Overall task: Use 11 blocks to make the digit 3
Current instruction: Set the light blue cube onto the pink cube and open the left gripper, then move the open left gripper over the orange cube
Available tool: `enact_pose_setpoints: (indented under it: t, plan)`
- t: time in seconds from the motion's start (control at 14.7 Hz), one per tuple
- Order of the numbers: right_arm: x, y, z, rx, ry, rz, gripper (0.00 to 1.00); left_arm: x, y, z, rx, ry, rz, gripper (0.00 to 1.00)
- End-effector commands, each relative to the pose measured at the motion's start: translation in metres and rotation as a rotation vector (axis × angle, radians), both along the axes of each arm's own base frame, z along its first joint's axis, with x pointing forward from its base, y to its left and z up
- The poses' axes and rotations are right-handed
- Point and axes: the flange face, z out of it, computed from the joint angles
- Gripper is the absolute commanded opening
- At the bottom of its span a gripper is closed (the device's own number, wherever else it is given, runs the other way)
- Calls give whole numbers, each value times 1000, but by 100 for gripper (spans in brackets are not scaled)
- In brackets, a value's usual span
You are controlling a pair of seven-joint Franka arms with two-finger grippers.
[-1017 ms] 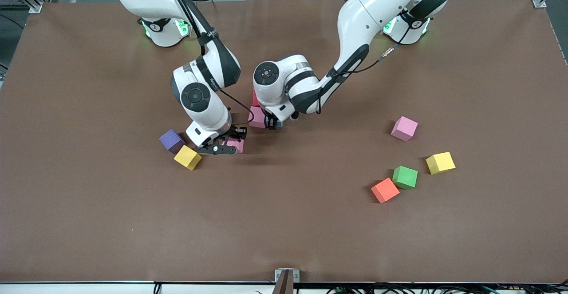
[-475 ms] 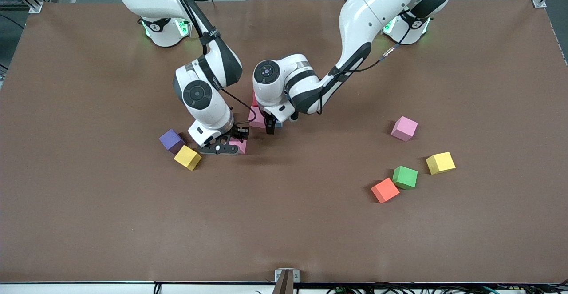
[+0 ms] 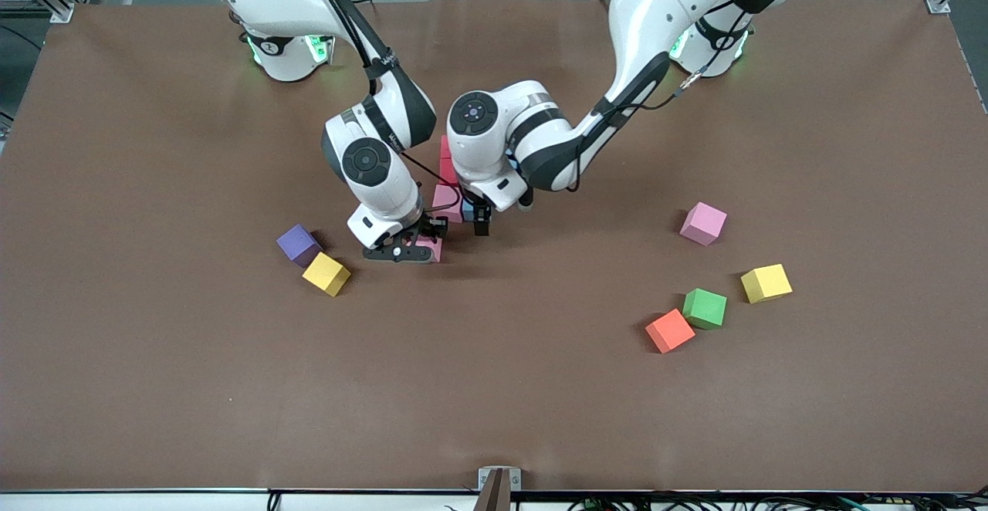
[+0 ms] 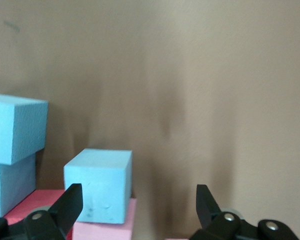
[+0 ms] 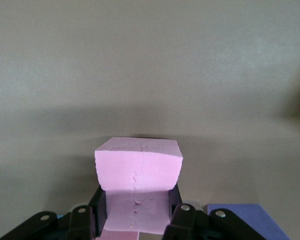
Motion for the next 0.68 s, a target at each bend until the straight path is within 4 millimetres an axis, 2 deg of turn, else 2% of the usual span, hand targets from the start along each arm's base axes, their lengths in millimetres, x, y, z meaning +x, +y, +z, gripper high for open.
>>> enact_pose_setpoints:
  t: [0.0,0.2,0.34,0.47,0.61]
  plan:
    - [-6,4,-6,3,-2,-13,7,24,45,36,20,-17,4,100]
    - [-14,17,-11,8,-7,-23,7,74,98,62,17,-47,-60,100]
    - [-18,21,-15,6,-4,-23,7,102,134,68,27,-58,-108,100]
    - [-21,24,-17,6,-4,-24,7,127,175,67,49,-46,-218,100]
    - [-23,25,-19,10,-11,-39,7,142,201,59,68,-35,-288,100]
